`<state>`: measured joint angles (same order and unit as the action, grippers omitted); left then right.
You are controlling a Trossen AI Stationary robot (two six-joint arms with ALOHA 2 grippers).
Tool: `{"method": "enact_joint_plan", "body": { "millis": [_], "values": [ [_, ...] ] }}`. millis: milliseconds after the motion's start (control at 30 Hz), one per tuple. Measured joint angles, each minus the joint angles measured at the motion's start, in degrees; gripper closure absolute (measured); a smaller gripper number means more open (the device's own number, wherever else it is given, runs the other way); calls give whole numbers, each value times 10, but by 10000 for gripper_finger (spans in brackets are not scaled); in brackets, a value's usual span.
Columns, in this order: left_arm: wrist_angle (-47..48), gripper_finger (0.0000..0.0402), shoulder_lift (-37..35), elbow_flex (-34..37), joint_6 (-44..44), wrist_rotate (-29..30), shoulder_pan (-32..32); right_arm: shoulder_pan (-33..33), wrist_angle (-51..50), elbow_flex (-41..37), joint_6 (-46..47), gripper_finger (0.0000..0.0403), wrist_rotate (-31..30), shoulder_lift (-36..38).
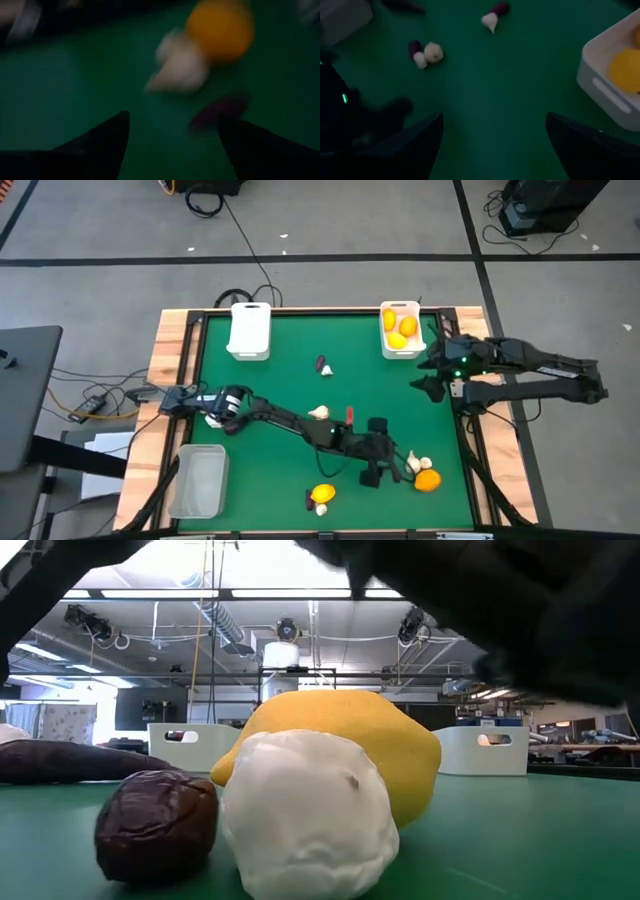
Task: Sort produce into baskets
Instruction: Put the left lemon into the right white bin
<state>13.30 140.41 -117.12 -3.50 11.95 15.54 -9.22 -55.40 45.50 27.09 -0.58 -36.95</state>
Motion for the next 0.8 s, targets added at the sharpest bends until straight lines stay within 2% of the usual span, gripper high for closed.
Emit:
{"method": "enact_joint_plan", "body": {
  "millis": [67,167,300,400,500,600,800],
  "values": [
    [128,110,-2,-51,41,29,2,11,1,-7,0,41,-1,-1],
    [287,126,-5,-123,124,29,11,25,4,-17,0,41,-22,-1],
    [444,140,-5,-177,283,-21,35,42,10,-32,11,41,-33,0],
    [482,144,-17,-168,367,-64,60,60,15,-47,18,41,-33,3],
    [519,144,-19,-167,437,-82,91,76,46,-69,18,41,-40,8],
    [550,144,-19,-165,484,-74,119,88,82,-90,18,41,-39,11],
    [554,144,-15,-157,518,-39,146,106,137,-121,19,41,-24,9]
  ]
}}
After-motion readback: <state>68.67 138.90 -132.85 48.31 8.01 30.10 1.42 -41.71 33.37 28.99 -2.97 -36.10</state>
